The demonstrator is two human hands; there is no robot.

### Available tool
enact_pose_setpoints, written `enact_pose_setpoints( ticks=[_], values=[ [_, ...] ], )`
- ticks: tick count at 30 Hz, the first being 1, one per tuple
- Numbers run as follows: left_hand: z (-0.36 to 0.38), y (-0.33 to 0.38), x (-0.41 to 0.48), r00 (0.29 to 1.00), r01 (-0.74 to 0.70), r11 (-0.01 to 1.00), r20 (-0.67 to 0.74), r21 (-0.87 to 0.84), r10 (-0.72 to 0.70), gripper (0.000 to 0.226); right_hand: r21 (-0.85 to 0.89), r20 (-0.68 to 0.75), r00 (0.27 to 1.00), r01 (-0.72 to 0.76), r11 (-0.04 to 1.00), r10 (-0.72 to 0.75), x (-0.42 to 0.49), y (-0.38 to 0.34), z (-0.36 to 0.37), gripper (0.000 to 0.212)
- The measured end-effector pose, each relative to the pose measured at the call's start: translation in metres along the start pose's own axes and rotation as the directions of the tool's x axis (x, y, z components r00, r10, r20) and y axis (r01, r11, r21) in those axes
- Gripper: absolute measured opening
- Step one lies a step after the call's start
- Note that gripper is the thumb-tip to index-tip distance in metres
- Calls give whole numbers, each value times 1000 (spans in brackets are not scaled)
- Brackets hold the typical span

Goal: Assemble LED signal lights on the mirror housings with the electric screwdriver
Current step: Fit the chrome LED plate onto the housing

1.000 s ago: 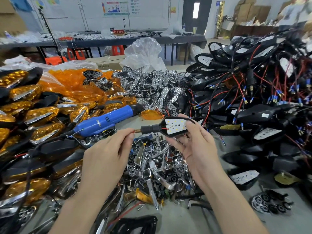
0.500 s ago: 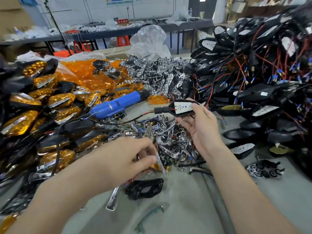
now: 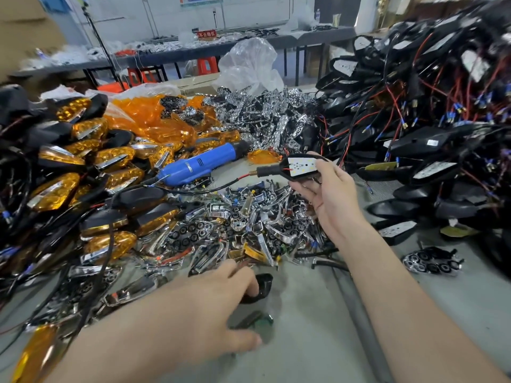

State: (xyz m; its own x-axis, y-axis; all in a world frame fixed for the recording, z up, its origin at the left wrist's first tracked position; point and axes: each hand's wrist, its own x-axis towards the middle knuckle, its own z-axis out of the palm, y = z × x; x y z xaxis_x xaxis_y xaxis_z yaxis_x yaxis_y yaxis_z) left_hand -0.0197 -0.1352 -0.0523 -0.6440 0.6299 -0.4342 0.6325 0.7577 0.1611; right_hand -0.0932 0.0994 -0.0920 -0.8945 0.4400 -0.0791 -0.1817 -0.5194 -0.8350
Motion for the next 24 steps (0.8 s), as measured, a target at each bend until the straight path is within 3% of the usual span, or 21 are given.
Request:
enact_pose_setpoints(
  ticks=[5, 11, 14, 17, 20, 24],
  values=[
    [5, -1, 24, 972, 43, 998, -233, 46, -31, 35, 19, 9, 1000, 1, 1000, -1, 1, 0, 0, 20],
    [1, -8, 35, 983, -30, 1000, -181, -3, 29, 33, 30, 13, 1000, 3, 1000, -3, 2, -1, 0, 21],
    [-10, -15, 33, 990, -50, 988, -138, -143, 31, 34, 31, 10, 1000, 2, 1000, -2, 3, -1, 0, 22],
    [-27, -19, 38, 961, -82, 961, -277, -265, 5, 19, 38, 1, 1000, 6, 999, -6, 4, -2, 1, 22],
    [-36, -23, 48, 914, -75, 958, -403, -276, -45, 18, 37, 1, 1000, 10, 999, -10, 4, -4, 0, 21],
    [-35, -29, 57, 930, -97, 954, -368, -283, -15, 21, 34, -7, 1000, 22, 999, -22, 4, -5, -2, 22]
  ],
)
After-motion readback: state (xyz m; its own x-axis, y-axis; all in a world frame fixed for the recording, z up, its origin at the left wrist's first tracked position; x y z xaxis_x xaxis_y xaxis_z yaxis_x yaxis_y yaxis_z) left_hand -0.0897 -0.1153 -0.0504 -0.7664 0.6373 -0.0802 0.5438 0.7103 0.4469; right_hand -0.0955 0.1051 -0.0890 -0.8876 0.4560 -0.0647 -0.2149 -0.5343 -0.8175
